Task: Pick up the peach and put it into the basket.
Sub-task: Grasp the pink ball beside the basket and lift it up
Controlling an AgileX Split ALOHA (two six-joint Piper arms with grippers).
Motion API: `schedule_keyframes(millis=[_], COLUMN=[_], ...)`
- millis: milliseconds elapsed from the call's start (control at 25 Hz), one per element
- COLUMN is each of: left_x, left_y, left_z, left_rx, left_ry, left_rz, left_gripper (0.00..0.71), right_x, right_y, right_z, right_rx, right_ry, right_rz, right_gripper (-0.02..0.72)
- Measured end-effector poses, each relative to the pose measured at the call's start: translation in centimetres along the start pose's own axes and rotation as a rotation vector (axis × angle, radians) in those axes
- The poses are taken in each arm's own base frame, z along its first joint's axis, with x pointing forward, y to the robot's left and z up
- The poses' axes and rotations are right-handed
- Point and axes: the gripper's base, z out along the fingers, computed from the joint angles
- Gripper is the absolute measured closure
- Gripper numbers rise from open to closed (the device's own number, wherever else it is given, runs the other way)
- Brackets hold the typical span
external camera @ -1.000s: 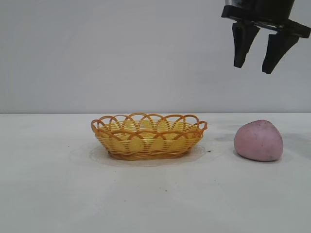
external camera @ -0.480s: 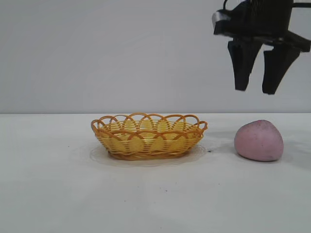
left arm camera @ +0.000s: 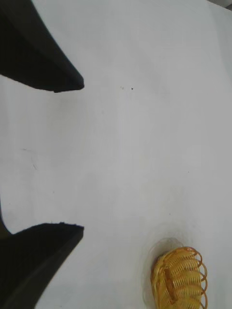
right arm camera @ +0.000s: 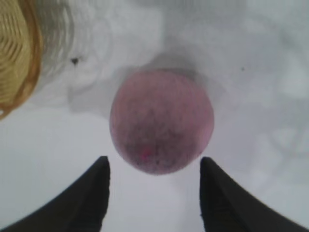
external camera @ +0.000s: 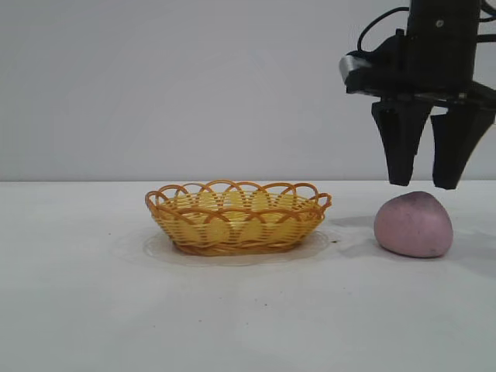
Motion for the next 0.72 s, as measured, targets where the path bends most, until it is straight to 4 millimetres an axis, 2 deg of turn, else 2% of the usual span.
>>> schedule_keyframes(millis=[40, 80, 440, 600, 640, 680, 720], left_x=[0.0, 0.0, 0.0, 0.0, 0.0, 0.0, 0.0], left_y=[0.0, 0.0, 0.0, 0.0, 0.0, 0.0, 0.0], left_z=[0.0, 0.0, 0.0, 0.0, 0.0, 0.0, 0.0], left_rx=[0.0, 0.0, 0.0, 0.0, 0.0, 0.0, 0.0], left_ry=[0.0, 0.0, 0.0, 0.0, 0.0, 0.0, 0.0], left_rz=[0.0, 0.0, 0.0, 0.0, 0.0, 0.0, 0.0], left_gripper=[0.211, 0.211, 0.211, 0.211, 0.211, 0.211, 0.211], right_x=[-0.1, -0.1, -0.6, -0.6, -0.6, -0.6, -0.7], right_y=[0.0, 0.0, -0.5, -0.5, -0.5, -0.5, -0.4], right_z=[0.0, 0.1, 2.9, 3.2, 3.1, 3.1, 2.9], right_rx=[0.001, 0.001, -0.006, -0.01, -0.01, -0.01, -0.01], right_ry=[-0.008, -0.011, 0.053, 0.059, 0.057, 0.055, 0.05], right_rz=[0.0, 0.0, -0.006, -0.015, -0.015, -0.015, -0.018], right_gripper=[0.397, 0.409, 0.399, 0.61, 0.645, 0.645, 0.703])
